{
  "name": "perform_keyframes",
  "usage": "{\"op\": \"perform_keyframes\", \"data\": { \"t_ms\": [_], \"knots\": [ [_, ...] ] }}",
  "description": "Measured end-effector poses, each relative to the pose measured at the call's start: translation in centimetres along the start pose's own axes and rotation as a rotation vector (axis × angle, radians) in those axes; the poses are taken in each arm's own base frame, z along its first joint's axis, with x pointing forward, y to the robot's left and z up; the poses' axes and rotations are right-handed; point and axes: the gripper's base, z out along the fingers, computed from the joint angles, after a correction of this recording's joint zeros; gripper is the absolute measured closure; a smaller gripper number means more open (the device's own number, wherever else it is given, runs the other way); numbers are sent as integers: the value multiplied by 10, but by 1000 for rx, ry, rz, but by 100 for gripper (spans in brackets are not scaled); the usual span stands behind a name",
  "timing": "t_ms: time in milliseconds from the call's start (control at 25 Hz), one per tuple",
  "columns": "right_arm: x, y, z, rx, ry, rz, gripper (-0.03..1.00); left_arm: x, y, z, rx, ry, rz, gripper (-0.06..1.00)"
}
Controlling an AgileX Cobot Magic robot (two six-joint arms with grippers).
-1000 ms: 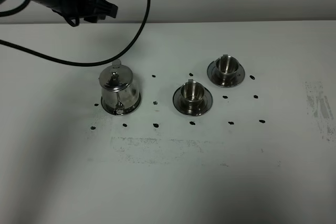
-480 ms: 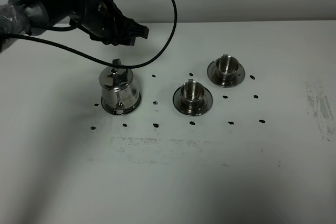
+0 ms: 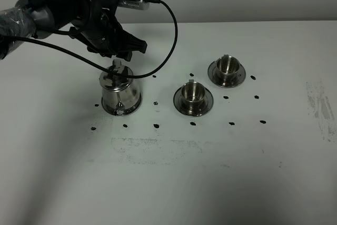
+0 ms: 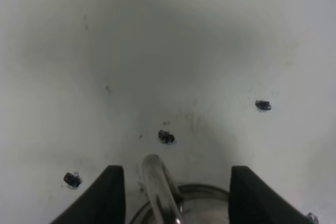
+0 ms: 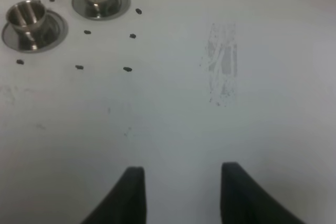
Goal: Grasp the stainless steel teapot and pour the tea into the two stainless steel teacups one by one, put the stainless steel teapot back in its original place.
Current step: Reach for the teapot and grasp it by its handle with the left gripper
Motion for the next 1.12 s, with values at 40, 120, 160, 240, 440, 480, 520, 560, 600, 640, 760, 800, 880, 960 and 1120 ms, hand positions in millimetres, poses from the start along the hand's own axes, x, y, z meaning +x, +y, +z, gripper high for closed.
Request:
{"op": "perform_keyframes", "data": {
  "t_ms": [40,120,160,240,440,480,520,560,600,640,760,800,880,960,1120],
  "knots": [
    [0,0,0,0,0,0,64,1,0,0,-2,8,2,51],
    [0,0,0,0,0,0,64,1,1,0,-9,12,8,51],
    [0,0,0,0,0,0,64,1,2,0,-17,13,15,51],
    [0,0,0,0,0,0,64,1,3,0,-28,17,24,51],
    [0,0,0,0,0,0,64,3,8,0,-53,37,37,51],
    [0,0,0,0,0,0,64,4,9,0,-62,41,45,51],
    [0,0,0,0,0,0,64,4,10,-1,-71,46,50,51],
    [0,0,0,0,0,0,64,4,12,-1,-78,49,53,51],
    [0,0,0,0,0,0,64,4,13,-1,-84,51,56,51],
    [0,0,0,0,0,0,64,5,15,-1,-92,54,60,51],
    [0,0,0,0,0,0,64,6,17,-1,-101,66,73,51],
    [0,0,0,0,0,0,64,6,18,-1,-105,70,84,51],
    [0,0,0,0,0,0,64,7,20,-1,-114,83,101,51],
    [0,0,0,0,0,0,64,8,21,-1,-126,99,121,51],
    [0,0,0,0,0,0,64,11,21,-3,-129,133,137,51]
  ]
}}
